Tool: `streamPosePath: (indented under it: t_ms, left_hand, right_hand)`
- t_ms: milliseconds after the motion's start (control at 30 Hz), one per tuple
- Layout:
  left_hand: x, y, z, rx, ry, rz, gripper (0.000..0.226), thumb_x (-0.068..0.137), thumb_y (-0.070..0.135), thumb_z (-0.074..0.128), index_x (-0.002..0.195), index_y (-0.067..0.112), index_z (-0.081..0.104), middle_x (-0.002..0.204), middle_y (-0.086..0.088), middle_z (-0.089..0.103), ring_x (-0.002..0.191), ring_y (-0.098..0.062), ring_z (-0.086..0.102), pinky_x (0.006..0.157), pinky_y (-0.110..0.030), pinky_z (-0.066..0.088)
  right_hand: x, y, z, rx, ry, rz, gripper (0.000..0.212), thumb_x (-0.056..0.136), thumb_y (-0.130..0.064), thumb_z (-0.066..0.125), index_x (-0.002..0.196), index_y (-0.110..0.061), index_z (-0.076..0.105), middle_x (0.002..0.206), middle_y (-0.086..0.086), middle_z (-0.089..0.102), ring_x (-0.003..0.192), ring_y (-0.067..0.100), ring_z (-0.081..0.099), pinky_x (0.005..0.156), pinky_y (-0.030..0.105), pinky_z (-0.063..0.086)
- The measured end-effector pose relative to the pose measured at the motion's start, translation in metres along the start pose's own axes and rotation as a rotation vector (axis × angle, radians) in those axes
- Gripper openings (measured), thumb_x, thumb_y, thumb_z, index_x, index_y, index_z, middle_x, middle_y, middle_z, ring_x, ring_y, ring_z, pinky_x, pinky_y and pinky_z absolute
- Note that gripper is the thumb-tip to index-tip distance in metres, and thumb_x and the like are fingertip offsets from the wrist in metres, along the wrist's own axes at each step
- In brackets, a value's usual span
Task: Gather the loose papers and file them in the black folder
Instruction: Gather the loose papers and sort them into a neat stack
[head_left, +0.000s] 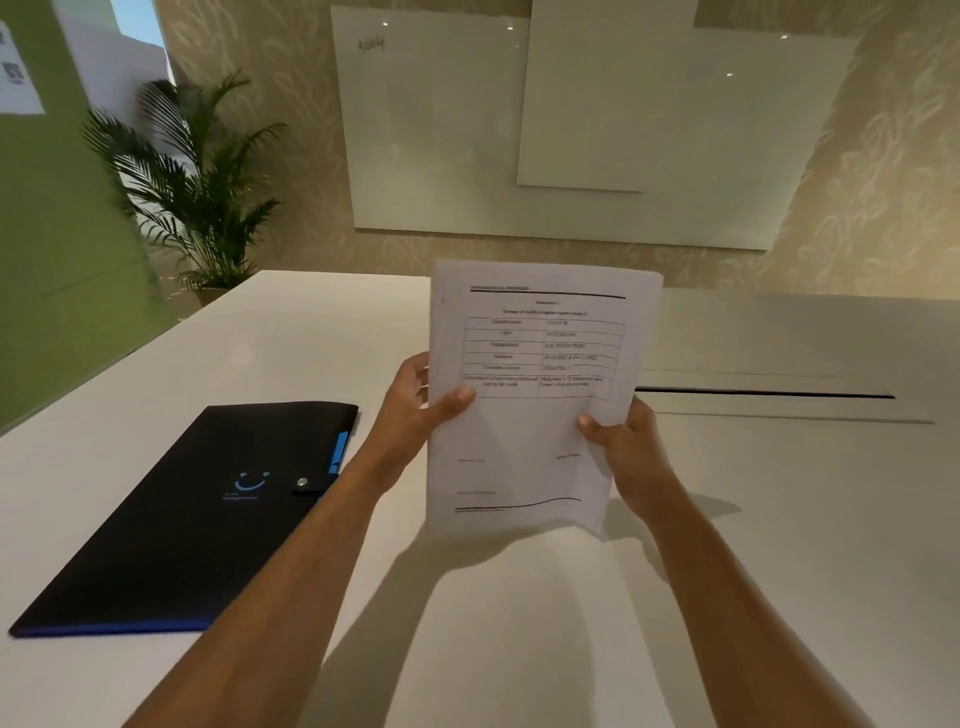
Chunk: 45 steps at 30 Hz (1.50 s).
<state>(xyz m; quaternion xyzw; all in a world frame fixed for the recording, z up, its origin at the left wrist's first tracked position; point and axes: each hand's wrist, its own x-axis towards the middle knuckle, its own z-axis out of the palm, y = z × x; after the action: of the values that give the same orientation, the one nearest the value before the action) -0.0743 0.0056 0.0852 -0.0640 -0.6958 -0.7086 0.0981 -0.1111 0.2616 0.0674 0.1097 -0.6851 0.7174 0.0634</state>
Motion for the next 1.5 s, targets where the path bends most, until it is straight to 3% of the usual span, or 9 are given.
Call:
streamPosePath:
  t_ms: [100, 200, 400, 600, 867, 1067, 1233, 1367, 1500]
  left_hand:
    - [0.001, 0.008, 0.015, -0.026, 0.015, 0.09, 0.046, 0.081, 0.033, 0.073, 0.124, 0.024, 0.058, 0.117, 0.001, 0.069, 0.1, -0.023, 0.069, 0.081, -0.046, 0.059]
    - [0.001, 0.012, 0.027, -0.011, 0.149, 0.19, 0.022, 0.087, 0.027, 0.069, 0.105, 0.038, 0.064, 0.102, 0.014, 0.073, 0.089, -0.013, 0.071, 0.068, -0.03, 0.06]
    - [-0.004, -0.002, 0.025, 0.035, 0.272, 0.236, 0.033, 0.08, 0.03, 0.073, 0.108, 0.032, 0.057, 0.107, 0.006, 0.068, 0.094, -0.016, 0.069, 0.069, -0.029, 0.06]
    - [-0.016, -0.023, 0.034, 0.029, 0.323, 0.181, 0.036, 0.08, 0.017, 0.067, 0.104, 0.041, 0.055, 0.101, 0.019, 0.067, 0.092, -0.002, 0.065, 0.066, -0.018, 0.056]
    - [-0.017, -0.028, 0.04, 0.039, 0.374, 0.217, 0.032, 0.088, 0.01, 0.061, 0.115, 0.024, 0.05, 0.114, 0.004, 0.062, 0.102, -0.016, 0.062, 0.072, -0.02, 0.058]
    - [-0.014, -0.021, 0.036, 0.008, 0.353, 0.182, 0.027, 0.09, 0.009, 0.054, 0.109, 0.029, 0.049, 0.11, 0.007, 0.061, 0.097, -0.013, 0.063, 0.065, -0.015, 0.055]
    - [-0.007, -0.026, 0.027, 0.119, 0.314, -0.05, 0.013, 0.095, 0.022, 0.045, 0.099, 0.035, 0.047, 0.101, 0.012, 0.062, 0.082, -0.006, 0.065, 0.051, -0.015, 0.051]
    - [-0.004, -0.049, 0.023, 0.316, 0.299, -0.179, 0.019, 0.101, 0.03, 0.036, 0.105, 0.018, 0.05, 0.111, -0.005, 0.06, 0.096, -0.019, 0.059, 0.076, -0.03, 0.05]
    - [-0.008, -0.067, 0.026, 0.484, 0.257, -0.311, 0.027, 0.1, 0.022, 0.037, 0.117, 0.006, 0.049, 0.115, -0.011, 0.055, 0.092, -0.022, 0.053, 0.074, -0.032, 0.044]
  right_hand:
    - [0.001, -0.003, 0.007, -0.063, 0.005, -0.012, 0.037, 0.084, 0.006, 0.064, 0.112, -0.018, 0.069, 0.103, -0.005, 0.078, 0.097, 0.019, 0.073, 0.086, 0.044, 0.059]
    - [0.0, -0.013, 0.011, -0.1, 0.04, -0.07, 0.039, 0.082, 0.001, 0.067, 0.103, -0.031, 0.067, 0.096, -0.019, 0.077, 0.091, 0.007, 0.073, 0.082, 0.036, 0.06]
    - [-0.016, -0.008, 0.013, -0.029, 0.121, -0.127, 0.047, 0.066, -0.014, 0.068, 0.105, -0.036, 0.055, 0.098, -0.013, 0.074, 0.09, 0.007, 0.071, 0.067, 0.021, 0.058]
    - [-0.027, 0.012, 0.03, -0.073, 0.221, -0.132, 0.038, 0.067, -0.017, 0.062, 0.099, -0.035, 0.052, 0.102, -0.01, 0.067, 0.086, -0.005, 0.065, 0.064, 0.012, 0.053]
    - [-0.03, 0.013, 0.035, -0.113, 0.284, -0.178, 0.03, 0.075, -0.019, 0.059, 0.097, -0.038, 0.053, 0.101, -0.014, 0.065, 0.085, -0.011, 0.062, 0.062, 0.008, 0.05]
    - [-0.021, 0.009, 0.028, -0.149, 0.23, -0.147, 0.028, 0.072, -0.021, 0.058, 0.096, -0.036, 0.057, 0.098, -0.013, 0.068, 0.082, -0.006, 0.065, 0.063, 0.013, 0.051]
    - [-0.007, 0.012, 0.015, -0.2, 0.153, 0.131, 0.032, 0.069, -0.023, 0.056, 0.1, -0.028, 0.058, 0.101, -0.006, 0.07, 0.09, 0.014, 0.068, 0.067, 0.03, 0.051]
    - [-0.011, 0.026, 0.016, -0.274, 0.1, 0.274, 0.034, 0.074, -0.015, 0.053, 0.107, -0.025, 0.053, 0.104, -0.007, 0.064, 0.091, 0.018, 0.066, 0.072, 0.037, 0.059]
    - [-0.019, 0.042, 0.016, -0.445, -0.004, 0.378, 0.04, 0.075, -0.02, 0.049, 0.114, -0.027, 0.043, 0.115, 0.001, 0.064, 0.102, 0.029, 0.063, 0.09, 0.052, 0.054]
